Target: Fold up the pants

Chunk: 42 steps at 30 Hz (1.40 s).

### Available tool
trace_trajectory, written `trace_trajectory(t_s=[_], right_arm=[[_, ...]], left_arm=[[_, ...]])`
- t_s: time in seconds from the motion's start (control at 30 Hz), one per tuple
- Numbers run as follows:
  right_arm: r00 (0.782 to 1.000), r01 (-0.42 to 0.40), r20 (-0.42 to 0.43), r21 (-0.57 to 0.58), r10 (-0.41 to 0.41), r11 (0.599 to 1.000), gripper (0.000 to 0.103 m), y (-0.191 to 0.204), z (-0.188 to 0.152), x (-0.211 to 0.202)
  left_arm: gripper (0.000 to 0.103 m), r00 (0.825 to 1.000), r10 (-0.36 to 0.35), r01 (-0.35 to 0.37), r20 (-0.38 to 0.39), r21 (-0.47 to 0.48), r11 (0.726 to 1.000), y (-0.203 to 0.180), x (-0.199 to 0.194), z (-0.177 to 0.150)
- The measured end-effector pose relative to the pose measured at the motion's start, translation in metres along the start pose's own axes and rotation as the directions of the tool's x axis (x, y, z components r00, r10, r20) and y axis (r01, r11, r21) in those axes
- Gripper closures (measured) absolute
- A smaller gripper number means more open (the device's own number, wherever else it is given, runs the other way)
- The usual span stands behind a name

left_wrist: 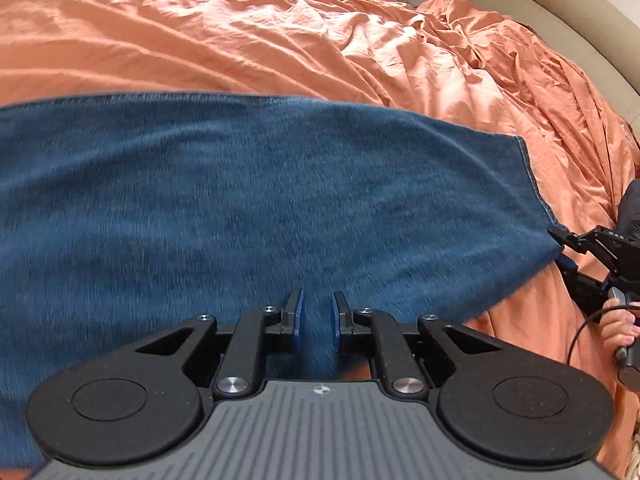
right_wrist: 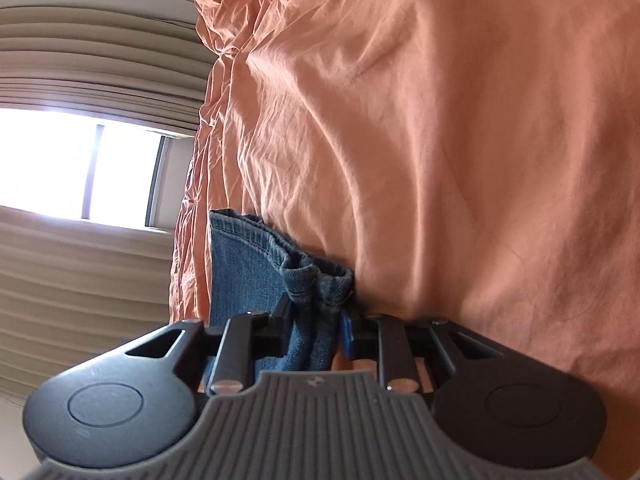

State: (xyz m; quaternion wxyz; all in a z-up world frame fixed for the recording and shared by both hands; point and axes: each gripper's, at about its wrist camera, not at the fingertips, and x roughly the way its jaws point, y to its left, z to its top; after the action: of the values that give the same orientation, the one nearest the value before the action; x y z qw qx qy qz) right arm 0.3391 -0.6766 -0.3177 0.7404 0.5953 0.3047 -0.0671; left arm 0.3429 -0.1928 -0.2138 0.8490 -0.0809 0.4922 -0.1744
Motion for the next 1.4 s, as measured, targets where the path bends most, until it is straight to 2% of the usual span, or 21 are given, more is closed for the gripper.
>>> trace_trajectory(t_s=[0.1, 0.23, 0.37, 0.5, 0.67, 0.83, 0.93, 1.07, 1.2, 1.3, 1.4], right_arm=[[0.999, 0.033, 0.011, -0.082, -0.032, 0.996, 0.096, 0.014, -0.001, -0.002], [0.997, 0.070, 0.043, -0.232, -0.062, 0.970, 0.099, 0.050, -0.005, -0.013], [0.997, 0.065, 0.073, -0.404, -0.038, 0.912, 0.100, 0.107, -0.013, -0.030], [0.995, 0.060, 0.104, -0.567, -0.001, 0.822, 0.100, 0.172, -0.035, -0.051], [0.992, 0.048, 0.117, -0.714, 0.051, 0.699, 0.100, 0.251, -0.085, -0.067], [0.992, 0.043, 0.102, -0.833, 0.076, 0.552, 0.100, 0.326, -0.164, -0.067], [0.994, 0.025, 0.074, -0.876, 0.083, 0.482, 0.100, 0.357, -0.217, -0.055], [0.997, -0.029, 0.007, -0.897, 0.080, 0.441, 0.100, 0.379, -0.286, -0.027], [0.997, -0.077, -0.074, -0.909, 0.023, 0.409, 0.100, 0.372, -0.362, 0.015], [0.985, -0.110, -0.152, -0.912, -0.077, 0.395, 0.100, 0.338, -0.418, 0.053], [0.956, -0.117, -0.208, -0.917, -0.206, 0.381, 0.100, 0.297, -0.460, 0.084]], left_arm=[[0.090, 1.000, -0.007, 0.007, -0.001, -0.041, 0.999, 0.001, -0.003, -0.009], [0.090, 1.000, 0.015, -0.016, -0.017, -0.035, 0.999, -0.002, -0.001, -0.014], [0.090, 0.998, -0.021, 0.019, -0.063, -0.044, 0.999, -0.002, -0.009, -0.017], [0.090, 0.997, -0.074, 0.073, -0.035, -0.047, 0.996, 0.005, -0.035, -0.027], [0.090, 0.993, -0.096, 0.100, 0.067, -0.045, 0.994, 0.027, -0.084, -0.028], [0.090, 0.982, -0.076, 0.089, 0.171, -0.075, 0.993, 0.067, -0.140, -0.015], [0.090, 0.972, -0.057, 0.079, 0.226, -0.090, 0.993, 0.094, -0.169, -0.011], [0.090, 0.963, -0.030, 0.065, 0.266, -0.123, 0.990, 0.132, -0.198, -0.010], [0.090, 0.958, -0.015, 0.068, 0.288, -0.177, 0.982, 0.171, -0.214, -0.015], [0.090, 0.959, -0.012, 0.076, 0.282, -0.217, 0.973, 0.195, -0.216, -0.024], [0.090, 0.965, -0.024, 0.092, 0.262, -0.250, 0.964, 0.219, -0.214, -0.035]])
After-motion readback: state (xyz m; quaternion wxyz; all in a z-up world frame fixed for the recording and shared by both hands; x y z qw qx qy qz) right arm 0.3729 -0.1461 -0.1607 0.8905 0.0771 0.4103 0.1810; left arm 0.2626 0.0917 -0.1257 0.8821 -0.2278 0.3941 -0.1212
